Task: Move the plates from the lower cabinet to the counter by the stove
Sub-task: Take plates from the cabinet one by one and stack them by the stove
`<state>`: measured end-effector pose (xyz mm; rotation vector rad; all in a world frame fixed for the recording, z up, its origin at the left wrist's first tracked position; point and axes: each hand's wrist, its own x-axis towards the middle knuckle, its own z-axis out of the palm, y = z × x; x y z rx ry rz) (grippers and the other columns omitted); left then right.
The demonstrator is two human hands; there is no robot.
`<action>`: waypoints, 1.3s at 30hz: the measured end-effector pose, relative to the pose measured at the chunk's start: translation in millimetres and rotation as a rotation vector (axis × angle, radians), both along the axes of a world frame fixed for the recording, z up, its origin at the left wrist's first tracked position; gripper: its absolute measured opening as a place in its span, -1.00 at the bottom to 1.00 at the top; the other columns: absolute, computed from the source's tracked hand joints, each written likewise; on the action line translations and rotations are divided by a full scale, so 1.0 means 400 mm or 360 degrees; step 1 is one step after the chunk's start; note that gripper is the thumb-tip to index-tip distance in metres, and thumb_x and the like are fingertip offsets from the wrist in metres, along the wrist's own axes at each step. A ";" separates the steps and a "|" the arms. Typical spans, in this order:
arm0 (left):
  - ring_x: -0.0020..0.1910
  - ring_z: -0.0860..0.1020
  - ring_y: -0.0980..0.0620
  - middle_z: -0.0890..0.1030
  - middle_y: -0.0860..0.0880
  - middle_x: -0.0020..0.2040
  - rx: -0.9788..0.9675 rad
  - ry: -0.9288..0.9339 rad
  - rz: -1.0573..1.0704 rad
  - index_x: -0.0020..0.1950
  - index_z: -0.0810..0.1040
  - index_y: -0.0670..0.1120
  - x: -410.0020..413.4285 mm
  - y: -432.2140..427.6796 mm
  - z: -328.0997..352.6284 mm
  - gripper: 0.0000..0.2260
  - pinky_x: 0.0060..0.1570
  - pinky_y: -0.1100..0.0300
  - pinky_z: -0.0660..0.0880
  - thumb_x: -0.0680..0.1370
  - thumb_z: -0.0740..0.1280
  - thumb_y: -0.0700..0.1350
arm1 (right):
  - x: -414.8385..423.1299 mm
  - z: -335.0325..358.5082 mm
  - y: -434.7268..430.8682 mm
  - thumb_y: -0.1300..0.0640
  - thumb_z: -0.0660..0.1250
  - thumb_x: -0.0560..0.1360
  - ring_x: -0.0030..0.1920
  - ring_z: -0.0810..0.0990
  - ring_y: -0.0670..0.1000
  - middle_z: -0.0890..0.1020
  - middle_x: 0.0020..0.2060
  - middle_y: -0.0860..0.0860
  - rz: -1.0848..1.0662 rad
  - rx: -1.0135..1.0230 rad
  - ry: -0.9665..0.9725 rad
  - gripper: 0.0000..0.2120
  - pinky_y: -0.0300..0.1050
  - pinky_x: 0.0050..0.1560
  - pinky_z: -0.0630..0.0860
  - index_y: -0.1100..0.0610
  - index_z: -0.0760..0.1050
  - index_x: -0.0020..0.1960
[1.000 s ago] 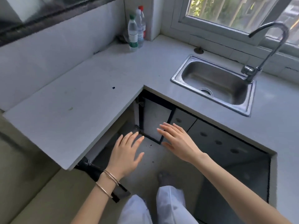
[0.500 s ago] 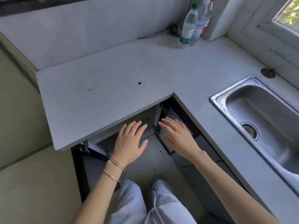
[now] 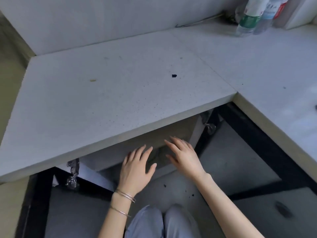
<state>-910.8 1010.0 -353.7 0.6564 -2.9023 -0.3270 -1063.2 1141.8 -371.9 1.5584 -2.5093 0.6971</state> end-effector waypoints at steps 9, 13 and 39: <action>0.25 0.48 -0.07 0.51 -0.03 0.29 -0.0170 0.0120 0.0091 0.33 0.46 -0.01 -0.076 -0.120 -0.318 -0.51 0.19 -0.06 0.43 0.49 0.12 0.18 | -0.127 -0.309 -0.171 0.12 0.48 0.35 0.11 0.58 0.15 0.59 0.14 0.12 0.0166 -0.0202 0.0184 -0.59 0.06 0.08 0.56 0.16 0.52 0.17; 0.26 0.47 -0.08 0.52 -0.05 0.28 -0.0263 0.0170 0.0110 0.33 0.45 -0.01 -0.085 -0.167 -0.423 -0.52 0.19 -0.04 0.42 0.51 0.12 0.20 | -0.148 -0.389 -0.228 0.11 0.43 0.41 0.12 0.56 0.15 0.59 0.14 0.10 0.0256 -0.0309 0.0209 -0.60 0.03 0.08 0.56 0.14 0.50 0.22; 0.35 0.36 -0.02 0.44 -0.03 0.37 -0.0551 0.0343 0.0396 0.38 0.42 -0.01 0.035 -0.279 -0.505 -0.49 0.29 -0.03 0.32 0.51 0.10 0.19 | -0.137 -0.469 -0.500 0.21 0.39 0.45 0.20 0.52 0.13 0.58 0.18 0.12 0.0659 -0.0517 0.0181 -0.66 0.07 0.19 0.45 0.18 0.51 0.22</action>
